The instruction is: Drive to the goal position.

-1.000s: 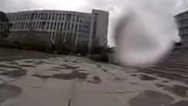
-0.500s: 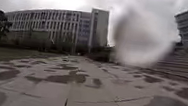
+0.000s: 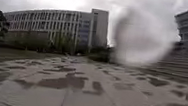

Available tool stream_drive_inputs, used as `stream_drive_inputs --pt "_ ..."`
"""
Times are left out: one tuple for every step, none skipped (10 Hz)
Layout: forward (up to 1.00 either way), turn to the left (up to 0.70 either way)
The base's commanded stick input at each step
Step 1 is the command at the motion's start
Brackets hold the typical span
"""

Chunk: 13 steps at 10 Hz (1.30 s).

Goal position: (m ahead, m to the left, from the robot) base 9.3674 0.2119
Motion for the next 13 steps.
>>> stream_drive_inputs --pt "0.70 0.00" --pt "0.70 0.00" --pt "0.70 0.00" --pt "0.70 0.00" --pt "0.70 0.00" --pt "0.70 0.00" --pt "0.70 0.00" --pt "0.70 0.00" --pt "0.70 0.00" --pt "0.70 0.00" --pt "0.70 0.00" --pt "0.70 0.00" --pt "0.70 0.00"
